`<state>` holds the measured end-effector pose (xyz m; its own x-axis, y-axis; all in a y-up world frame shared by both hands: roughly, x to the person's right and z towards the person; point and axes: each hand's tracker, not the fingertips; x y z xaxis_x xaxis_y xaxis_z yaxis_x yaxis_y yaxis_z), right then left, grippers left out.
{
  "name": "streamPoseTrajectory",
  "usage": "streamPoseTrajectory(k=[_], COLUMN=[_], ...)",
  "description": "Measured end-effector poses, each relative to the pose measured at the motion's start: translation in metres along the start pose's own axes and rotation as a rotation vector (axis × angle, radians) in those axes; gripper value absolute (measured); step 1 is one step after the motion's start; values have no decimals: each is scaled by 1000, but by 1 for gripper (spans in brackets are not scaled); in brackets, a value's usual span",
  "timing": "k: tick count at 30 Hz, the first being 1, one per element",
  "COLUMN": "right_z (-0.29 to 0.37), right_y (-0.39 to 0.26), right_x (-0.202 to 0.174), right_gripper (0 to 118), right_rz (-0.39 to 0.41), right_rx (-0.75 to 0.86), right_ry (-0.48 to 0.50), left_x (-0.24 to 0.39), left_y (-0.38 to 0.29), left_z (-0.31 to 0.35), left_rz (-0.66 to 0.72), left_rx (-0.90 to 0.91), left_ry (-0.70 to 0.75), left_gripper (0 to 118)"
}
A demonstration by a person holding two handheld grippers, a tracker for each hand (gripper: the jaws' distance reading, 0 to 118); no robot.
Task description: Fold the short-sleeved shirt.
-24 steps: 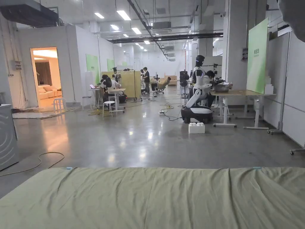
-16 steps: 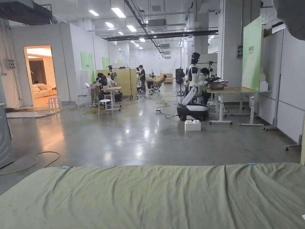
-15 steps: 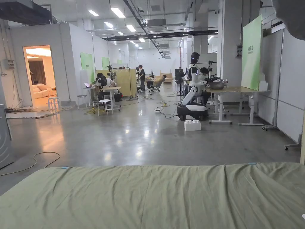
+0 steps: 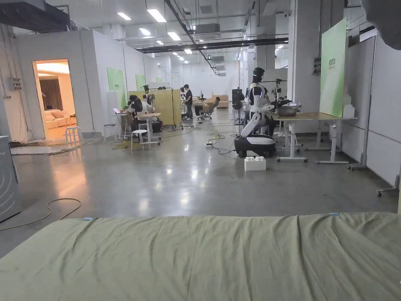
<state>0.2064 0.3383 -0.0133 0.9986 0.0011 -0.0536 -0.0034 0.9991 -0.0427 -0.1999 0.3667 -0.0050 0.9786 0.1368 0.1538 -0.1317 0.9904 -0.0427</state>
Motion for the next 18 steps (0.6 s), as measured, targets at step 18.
streamPoseTrajectory(k=[18], right_z=[-1], right_y=[-11], right_x=[-2], right_gripper=[0], right_rz=[6], right_rx=[-34], right_ry=[31], left_x=[-18], left_y=[-3], left_z=[2], left_rz=[-25], left_rx=[-50], left_ry=[28], left_gripper=[4])
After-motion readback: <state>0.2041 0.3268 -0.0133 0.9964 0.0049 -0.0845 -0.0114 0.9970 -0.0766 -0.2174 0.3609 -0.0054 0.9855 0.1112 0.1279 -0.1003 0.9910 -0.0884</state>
